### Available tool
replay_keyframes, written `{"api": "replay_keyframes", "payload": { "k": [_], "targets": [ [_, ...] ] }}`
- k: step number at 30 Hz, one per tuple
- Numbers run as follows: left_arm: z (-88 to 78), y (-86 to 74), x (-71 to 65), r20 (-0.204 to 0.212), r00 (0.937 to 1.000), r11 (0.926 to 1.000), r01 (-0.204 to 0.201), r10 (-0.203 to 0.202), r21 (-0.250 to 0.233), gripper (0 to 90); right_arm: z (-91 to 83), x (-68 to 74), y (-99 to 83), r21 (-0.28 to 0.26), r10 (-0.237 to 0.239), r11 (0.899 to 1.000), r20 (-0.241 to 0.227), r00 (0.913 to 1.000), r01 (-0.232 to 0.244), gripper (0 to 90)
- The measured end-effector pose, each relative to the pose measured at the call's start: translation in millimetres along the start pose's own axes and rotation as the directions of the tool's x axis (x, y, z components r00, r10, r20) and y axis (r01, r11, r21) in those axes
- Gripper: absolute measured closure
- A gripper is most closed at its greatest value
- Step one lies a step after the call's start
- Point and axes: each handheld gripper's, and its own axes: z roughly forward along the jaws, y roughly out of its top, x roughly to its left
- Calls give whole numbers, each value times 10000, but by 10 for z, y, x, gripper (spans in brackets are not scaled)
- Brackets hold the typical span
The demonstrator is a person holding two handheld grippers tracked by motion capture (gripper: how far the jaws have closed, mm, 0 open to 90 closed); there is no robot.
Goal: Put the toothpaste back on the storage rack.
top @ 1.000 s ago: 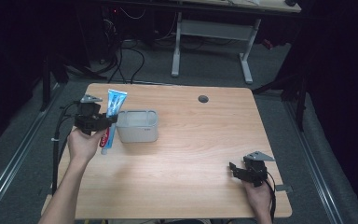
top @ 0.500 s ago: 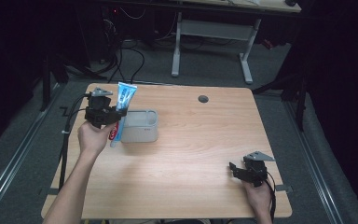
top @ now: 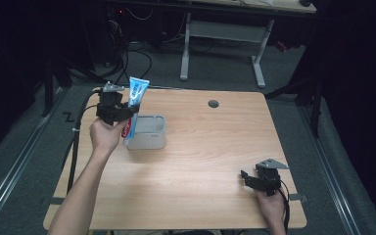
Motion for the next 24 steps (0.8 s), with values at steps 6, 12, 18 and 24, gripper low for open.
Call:
{"api": "replay_keyframes", "payload": {
  "k": [6,12,18,24],
  "targets": [
    [77,107,-2,-215,9998,9998,-30,26,-181,717,0,0,0,-6,14,10000,-3,10000,-14,312],
    [140,210,-36,-276,9996,9994,-56,47,-330,717,0,-1,0,-7,22,10000,-13,10000,-22,311],
    [215,258,-46,-360,9993,9983,-3,-18,-588,715,0,0,0,-1,2,10000,-10,10000,-2,310],
    [328,303,-39,-569,9983,9983,117,-150,-572,712,0,5,1,13,-80,10000,-43,10000,80,311]
  ]
}}
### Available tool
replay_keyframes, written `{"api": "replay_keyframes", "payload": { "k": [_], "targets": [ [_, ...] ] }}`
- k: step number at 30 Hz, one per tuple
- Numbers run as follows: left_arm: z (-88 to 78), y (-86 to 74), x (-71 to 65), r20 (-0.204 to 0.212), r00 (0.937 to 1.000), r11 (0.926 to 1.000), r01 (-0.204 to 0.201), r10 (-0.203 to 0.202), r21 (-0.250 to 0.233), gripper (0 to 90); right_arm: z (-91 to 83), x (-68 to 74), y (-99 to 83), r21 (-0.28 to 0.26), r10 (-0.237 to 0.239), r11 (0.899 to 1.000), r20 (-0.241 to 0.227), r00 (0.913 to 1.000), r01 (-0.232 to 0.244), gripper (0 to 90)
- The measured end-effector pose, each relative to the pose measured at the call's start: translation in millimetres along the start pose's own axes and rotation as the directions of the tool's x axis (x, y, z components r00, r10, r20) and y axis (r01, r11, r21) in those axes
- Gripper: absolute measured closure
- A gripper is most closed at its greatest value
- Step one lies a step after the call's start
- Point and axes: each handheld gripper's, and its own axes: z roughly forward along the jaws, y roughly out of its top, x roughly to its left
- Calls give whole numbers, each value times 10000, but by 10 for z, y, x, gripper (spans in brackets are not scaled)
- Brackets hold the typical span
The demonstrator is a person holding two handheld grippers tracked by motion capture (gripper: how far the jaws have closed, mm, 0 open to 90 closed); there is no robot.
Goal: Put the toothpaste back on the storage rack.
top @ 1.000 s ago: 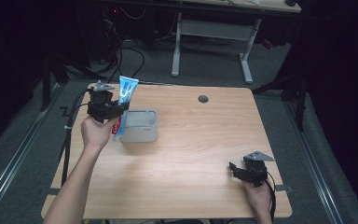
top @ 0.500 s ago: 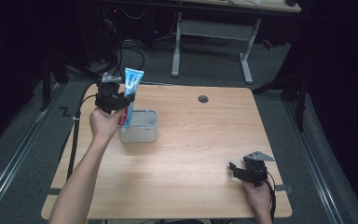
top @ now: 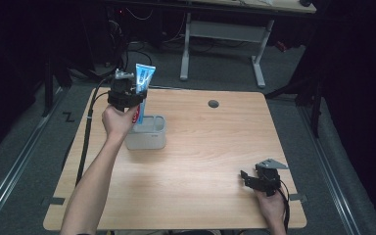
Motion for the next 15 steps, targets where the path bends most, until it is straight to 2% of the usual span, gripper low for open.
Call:
{"api": "replay_keyframes", "payload": {
  "k": [4,11,15],
  "targets": [
    [86,-28,-1,-203,9997,9997,-100,105,236,709,0,0,0,1,0,10000,0,10000,0,311],
    [147,-64,5,-247,9997,9996,-77,84,276,705,-2,3,-1,17,24,10000,-18,10000,-24,310],
    [181,-88,8,-453,9988,9993,-170,186,345,700,-2,3,-1,12,15,10000,-26,10000,-15,310]
  ]
}}
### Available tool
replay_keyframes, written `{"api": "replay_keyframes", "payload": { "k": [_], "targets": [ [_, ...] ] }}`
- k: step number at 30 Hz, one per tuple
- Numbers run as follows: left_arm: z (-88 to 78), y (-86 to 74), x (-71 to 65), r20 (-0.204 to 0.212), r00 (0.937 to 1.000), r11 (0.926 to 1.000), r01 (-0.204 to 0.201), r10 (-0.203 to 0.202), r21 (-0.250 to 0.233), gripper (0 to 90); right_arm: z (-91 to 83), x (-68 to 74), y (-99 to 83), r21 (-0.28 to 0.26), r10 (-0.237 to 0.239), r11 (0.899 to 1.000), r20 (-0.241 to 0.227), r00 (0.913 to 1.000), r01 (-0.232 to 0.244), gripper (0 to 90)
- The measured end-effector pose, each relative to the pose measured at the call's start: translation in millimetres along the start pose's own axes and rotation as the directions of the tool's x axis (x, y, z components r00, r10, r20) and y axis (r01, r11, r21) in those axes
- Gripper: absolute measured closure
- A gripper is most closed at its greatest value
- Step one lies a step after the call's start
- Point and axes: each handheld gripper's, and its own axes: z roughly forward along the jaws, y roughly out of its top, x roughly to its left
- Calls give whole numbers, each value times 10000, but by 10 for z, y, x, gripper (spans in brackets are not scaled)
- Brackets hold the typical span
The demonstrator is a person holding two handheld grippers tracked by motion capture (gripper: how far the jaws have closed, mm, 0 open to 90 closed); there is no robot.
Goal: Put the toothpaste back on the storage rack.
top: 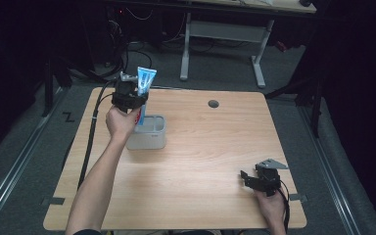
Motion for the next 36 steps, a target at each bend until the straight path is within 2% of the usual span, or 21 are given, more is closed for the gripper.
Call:
{"api": "replay_keyframes", "payload": {
  "k": [9,15,20,26,36],
  "targets": [
    [52,-60,1,24,10000,9999,-32,32,129,698,0,1,0,1,-1,10000,8,10000,1,310],
    [64,-94,-24,246,9997,9998,-49,44,182,693,0,1,0,1,-1,10000,9,10000,1,311],
    [78,-123,-43,166,9995,9991,-255,250,328,693,-1,1,0,3,12,10000,6,10000,-12,310],
    [92,-173,-31,179,9997,9986,-200,192,484,691,0,-1,0,-13,-18,10000,8,10000,18,310],
    [106,-190,-72,204,9988,9966,-459,446,689,689,0,-1,-1,-11,-3,10000,8,10000,3,311]
  ]
}}
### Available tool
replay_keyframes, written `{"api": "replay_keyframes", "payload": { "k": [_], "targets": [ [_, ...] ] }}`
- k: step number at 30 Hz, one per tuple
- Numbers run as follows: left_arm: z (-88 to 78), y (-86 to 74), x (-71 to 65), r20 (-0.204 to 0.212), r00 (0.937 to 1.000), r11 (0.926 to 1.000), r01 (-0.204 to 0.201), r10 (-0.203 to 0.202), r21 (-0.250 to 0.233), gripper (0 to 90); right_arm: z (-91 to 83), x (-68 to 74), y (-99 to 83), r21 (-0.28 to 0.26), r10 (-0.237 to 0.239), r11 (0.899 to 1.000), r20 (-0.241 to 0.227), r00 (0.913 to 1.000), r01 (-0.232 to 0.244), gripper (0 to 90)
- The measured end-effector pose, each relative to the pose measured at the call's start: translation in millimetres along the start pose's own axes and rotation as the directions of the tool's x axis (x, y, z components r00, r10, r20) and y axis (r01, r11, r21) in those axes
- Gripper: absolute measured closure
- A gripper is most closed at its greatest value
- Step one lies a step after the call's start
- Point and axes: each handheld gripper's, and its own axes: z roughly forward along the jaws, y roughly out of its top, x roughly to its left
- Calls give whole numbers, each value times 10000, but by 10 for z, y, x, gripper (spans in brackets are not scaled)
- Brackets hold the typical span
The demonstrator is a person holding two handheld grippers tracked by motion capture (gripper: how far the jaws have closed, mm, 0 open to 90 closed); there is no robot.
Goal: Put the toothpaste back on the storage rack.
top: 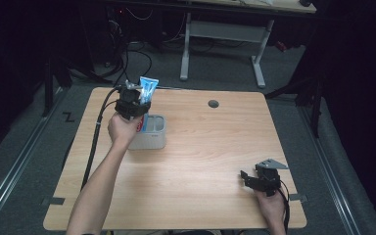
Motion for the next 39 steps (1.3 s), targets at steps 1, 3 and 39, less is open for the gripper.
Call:
{"api": "replay_keyframes", "payload": {
  "k": [1,3,39],
  "targets": [
    [5,-2,-5,-14,10000,10000,-12,12,44,689,0,0,0,1,1,10000,0,10000,-1,311],
    [17,-9,-13,-24,9999,9999,-109,109,130,689,0,0,0,1,0,10000,0,10000,0,310],
    [-24,-241,27,-180,9996,9973,-212,225,700,686,1,-3,0,-9,-12,10000,4,10000,12,311]
  ]
}}
